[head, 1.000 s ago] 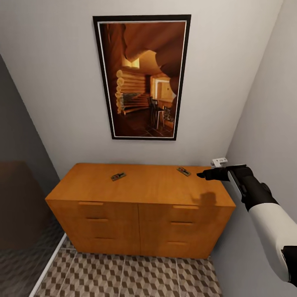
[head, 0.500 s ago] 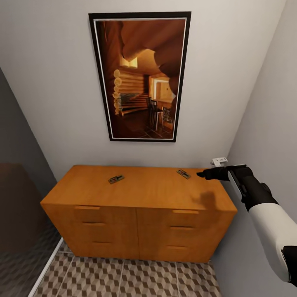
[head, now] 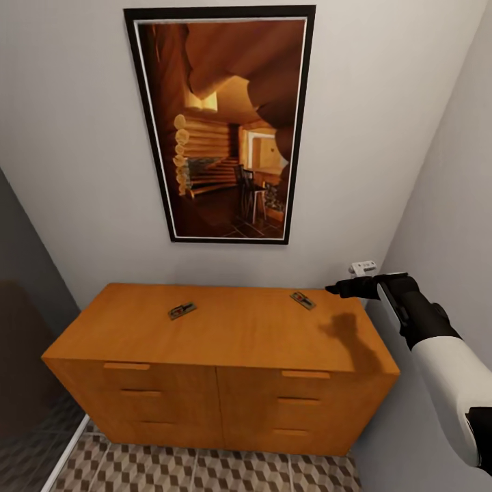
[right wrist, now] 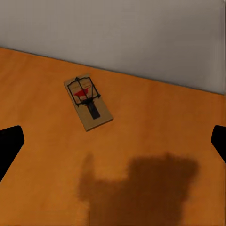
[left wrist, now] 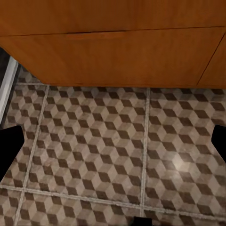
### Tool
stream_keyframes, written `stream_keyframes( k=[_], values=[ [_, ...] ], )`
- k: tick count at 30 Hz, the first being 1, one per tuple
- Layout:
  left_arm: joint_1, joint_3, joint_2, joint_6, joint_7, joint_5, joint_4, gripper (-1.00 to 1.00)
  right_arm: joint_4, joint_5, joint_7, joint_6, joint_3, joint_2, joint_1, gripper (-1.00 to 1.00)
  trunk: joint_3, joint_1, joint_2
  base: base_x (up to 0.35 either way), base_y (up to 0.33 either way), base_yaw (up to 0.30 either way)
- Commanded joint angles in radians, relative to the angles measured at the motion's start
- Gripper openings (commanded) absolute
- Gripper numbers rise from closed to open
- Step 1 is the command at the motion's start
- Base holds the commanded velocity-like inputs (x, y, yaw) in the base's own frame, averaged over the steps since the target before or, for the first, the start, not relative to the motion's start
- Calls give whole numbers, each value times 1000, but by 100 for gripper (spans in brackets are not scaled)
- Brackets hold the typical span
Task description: Take the four mousetraps from the cabinet in the bathroom and place them on the bathroom floor. Make sure all four end up on the same floor surface, and ensure that at least two of them are either under or directly next to the same bathroom sink.
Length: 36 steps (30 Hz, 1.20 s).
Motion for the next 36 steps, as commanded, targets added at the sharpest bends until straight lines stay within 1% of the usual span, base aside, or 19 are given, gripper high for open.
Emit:
stream_keyframes(
  k=[1, 11, 18, 27, 36],
  values=[
    [3, -9, -1, -6, 0, 10, 4, 100, -1, 7, 6, 3, 2, -1, -1, 100, -2, 1, -2, 79, -28, 0],
    [35, -10, -1, -6, 0, 10, 4, 100, -1, 7, 6, 3, 3, -1, -1, 100, -2, 1, -2, 27, -10, 0],
    [41, -10, -1, -6, 0, 10, 4, 100, 2, 7, 6, 3, 3, -1, -1, 100, -2, 1, -2, 3, -1, 0],
    [43, -10, -1, -6, 0, 10, 4, 100, 29, 5, 6, 1, 4, 2, -1, 100, -2, 1, -2, 0, 0, 0],
    [44, -10, 0, -6, 0, 10, 4, 100, 37, 4, 6, -27, 6, 5, -1, 100, -2, 1, -2, 0, 0, 0]
  ],
)
